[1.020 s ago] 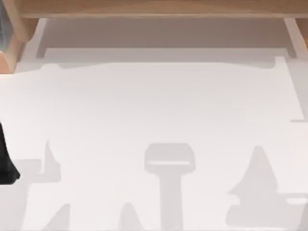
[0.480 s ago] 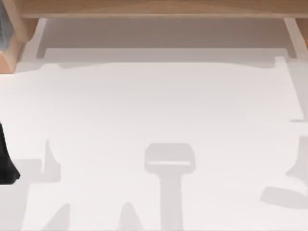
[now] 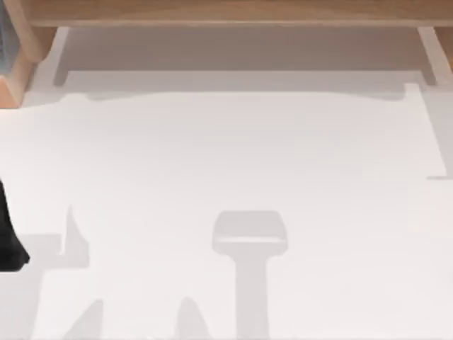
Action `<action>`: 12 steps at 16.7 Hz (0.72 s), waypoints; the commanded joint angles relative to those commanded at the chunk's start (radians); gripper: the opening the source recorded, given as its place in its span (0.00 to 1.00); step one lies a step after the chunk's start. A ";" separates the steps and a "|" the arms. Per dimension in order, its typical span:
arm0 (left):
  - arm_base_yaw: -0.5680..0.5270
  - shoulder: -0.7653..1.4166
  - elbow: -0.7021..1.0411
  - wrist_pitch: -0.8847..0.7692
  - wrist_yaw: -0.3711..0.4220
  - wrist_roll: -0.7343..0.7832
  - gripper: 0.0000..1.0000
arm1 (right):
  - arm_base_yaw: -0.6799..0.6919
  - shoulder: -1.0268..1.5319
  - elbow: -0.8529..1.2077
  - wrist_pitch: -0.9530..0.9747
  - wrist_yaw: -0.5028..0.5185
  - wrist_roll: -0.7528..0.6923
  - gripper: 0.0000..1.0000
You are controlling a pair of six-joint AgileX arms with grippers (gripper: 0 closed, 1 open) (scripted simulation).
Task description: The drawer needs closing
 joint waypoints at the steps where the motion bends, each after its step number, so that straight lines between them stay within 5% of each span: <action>1: 0.000 0.000 0.000 0.000 0.000 0.000 1.00 | -0.003 0.037 -0.001 0.038 -0.003 -0.069 1.00; 6: 0.000 0.000 0.000 0.000 0.000 0.000 1.00 | -0.012 0.168 0.001 0.172 -0.011 -0.311 1.00; 12: 0.000 0.000 0.000 0.000 0.000 0.000 1.00 | -0.008 0.183 0.003 0.188 -0.012 -0.342 1.00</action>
